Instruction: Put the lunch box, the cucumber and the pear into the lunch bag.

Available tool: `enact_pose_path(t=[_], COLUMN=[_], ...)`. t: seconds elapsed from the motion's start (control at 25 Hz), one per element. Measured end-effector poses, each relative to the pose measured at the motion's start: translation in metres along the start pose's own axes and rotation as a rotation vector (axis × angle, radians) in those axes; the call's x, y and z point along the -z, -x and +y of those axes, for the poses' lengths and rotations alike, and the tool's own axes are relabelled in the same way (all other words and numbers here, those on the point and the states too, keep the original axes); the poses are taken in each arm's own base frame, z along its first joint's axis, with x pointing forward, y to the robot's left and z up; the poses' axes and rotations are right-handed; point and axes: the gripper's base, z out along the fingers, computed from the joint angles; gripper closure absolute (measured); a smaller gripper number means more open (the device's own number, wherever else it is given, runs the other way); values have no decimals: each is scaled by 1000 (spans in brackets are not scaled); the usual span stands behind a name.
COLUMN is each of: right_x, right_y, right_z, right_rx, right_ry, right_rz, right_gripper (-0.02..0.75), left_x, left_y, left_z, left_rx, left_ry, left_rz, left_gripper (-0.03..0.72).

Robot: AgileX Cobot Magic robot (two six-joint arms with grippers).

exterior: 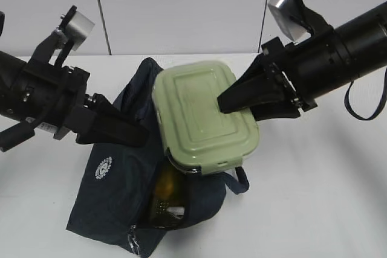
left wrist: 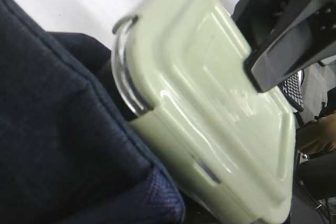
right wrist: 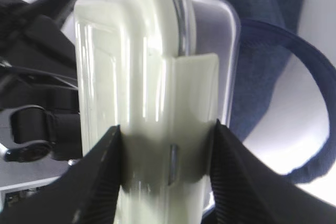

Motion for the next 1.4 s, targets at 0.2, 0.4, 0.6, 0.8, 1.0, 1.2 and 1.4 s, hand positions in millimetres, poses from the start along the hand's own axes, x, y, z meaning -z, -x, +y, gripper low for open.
enact_pose_path(t=[0.2, 0.4, 0.6, 0.8, 1.0, 1.2, 1.4], right_x=[0, 0, 1, 2, -4, -26, -34], right_y=[-6, -7, -8, -11, -10, -8, -5], right_z=[-6, -7, -9, -16, -13, 1, 9], right_rx=[-19, -66, -76, -94, -84, -41, -64], right_ry=[-60, -74, -98, -178, -195, -192, -147], right_rz=[60, 69, 75, 104, 91, 69, 26], right_gripper=[370, 370, 370, 370, 370, 370, 370], left_x=[0, 0, 0, 0, 1, 1, 1], left_y=[1, 2, 3, 3, 3, 3, 3], left_z=[0, -2, -5, -8, -9, -10, -10], left_rx=[4, 16, 27, 35, 36, 36, 37], left_ry=[-2, -23, -51, -91, -100, -107, -110], left_rz=[-7, -19, -29, -31, -29, -27, -28], left_gripper=[703, 703, 703, 703, 703, 703, 703])
